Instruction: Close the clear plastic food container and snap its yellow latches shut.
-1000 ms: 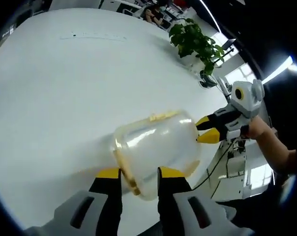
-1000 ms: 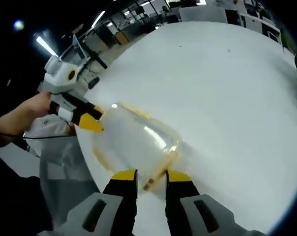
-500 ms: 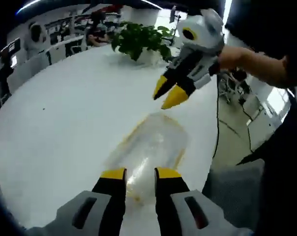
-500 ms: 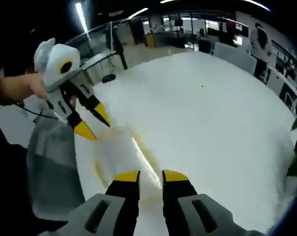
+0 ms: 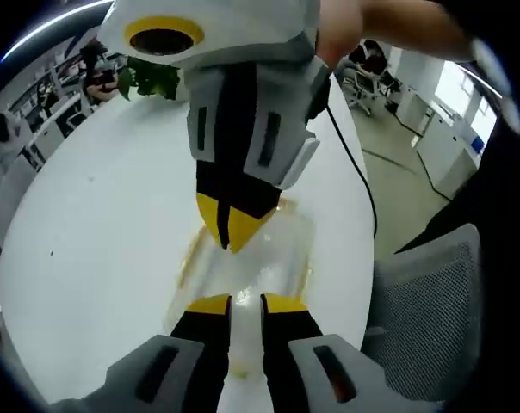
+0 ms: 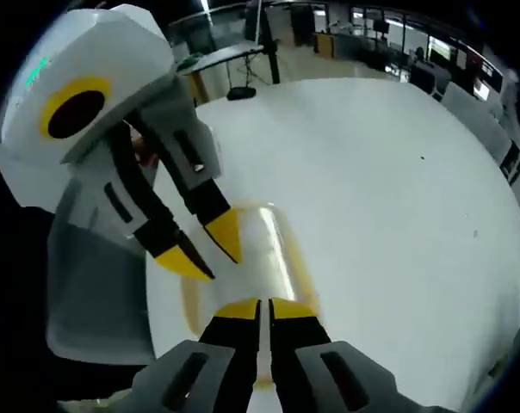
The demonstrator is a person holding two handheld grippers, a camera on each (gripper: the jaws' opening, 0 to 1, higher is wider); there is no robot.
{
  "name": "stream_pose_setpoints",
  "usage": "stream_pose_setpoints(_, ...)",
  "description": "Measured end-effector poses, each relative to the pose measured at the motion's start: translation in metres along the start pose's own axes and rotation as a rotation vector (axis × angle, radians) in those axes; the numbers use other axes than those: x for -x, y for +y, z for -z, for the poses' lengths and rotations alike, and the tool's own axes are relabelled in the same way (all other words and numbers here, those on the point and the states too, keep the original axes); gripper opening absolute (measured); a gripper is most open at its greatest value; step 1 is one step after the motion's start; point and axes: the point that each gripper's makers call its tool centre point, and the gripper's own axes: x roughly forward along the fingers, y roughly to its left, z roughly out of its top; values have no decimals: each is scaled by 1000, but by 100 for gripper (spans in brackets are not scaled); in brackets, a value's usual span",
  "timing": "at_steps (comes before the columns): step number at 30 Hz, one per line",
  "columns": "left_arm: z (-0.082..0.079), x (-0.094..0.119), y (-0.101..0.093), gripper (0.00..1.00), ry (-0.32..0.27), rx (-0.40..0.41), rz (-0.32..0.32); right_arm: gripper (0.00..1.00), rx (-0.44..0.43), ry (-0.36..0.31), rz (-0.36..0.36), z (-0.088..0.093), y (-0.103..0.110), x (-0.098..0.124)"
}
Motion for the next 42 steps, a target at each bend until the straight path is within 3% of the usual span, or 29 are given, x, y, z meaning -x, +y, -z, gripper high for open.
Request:
stream_pose_setpoints(10,1,-8,-12,11,33,-30,26,2,-20,-37,41,-10,-15,4)
stream_pose_setpoints(20,7,-12,-18,9,75,-41,58,2,-14,-14,37,-10,-22,-2)
stream_pose_setpoints(25,7,-11,-26,15,80,-57,58,4,-10,5,34,-8,-28,-6)
stream_pose_setpoints(29,10,-14,-35,30,91,-76,70,9,2,7,34,-11,-32,-6)
stream_pose_setpoints(42,9,-18,-35,32,119,-189,-19,16,-6,95,-139,-13,-22,-18)
